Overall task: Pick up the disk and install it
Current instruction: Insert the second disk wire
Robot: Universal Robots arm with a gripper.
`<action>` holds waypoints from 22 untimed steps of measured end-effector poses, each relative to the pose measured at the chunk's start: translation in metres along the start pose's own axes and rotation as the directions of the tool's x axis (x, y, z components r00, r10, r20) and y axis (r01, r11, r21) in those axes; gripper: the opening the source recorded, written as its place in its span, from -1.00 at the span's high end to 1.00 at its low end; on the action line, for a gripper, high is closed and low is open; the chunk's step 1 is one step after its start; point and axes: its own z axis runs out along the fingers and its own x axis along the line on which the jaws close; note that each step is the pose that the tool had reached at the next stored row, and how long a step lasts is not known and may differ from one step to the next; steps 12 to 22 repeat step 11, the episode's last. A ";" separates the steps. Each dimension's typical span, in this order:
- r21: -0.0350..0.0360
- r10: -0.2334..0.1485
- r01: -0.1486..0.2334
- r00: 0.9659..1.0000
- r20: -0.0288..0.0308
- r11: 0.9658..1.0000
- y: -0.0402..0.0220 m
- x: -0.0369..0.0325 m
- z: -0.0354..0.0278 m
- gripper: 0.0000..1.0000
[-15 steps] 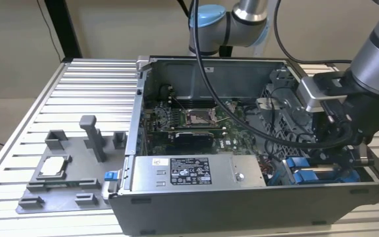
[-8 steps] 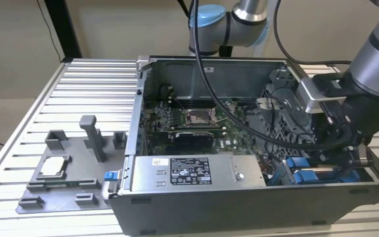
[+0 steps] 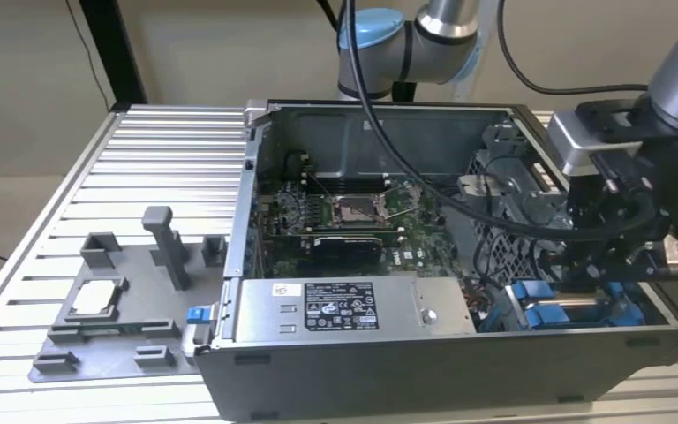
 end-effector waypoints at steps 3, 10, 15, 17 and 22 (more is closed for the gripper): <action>0.000 0.000 0.000 1.000 0.000 1.000 -0.0009 -0.0011 -0.0134 -1.00; 0.000 0.000 0.000 1.000 0.000 1.000 -0.0014 -0.0016 -0.0198 -1.00; 0.000 0.000 0.000 1.000 0.000 1.000 -0.0014 -0.0017 -0.0199 -1.00; 0.000 0.000 0.000 1.000 0.000 1.000 -0.0014 -0.0017 -0.0199 -1.00; 0.000 0.000 0.000 1.000 0.000 1.000 -0.0014 -0.0017 -0.0199 -1.00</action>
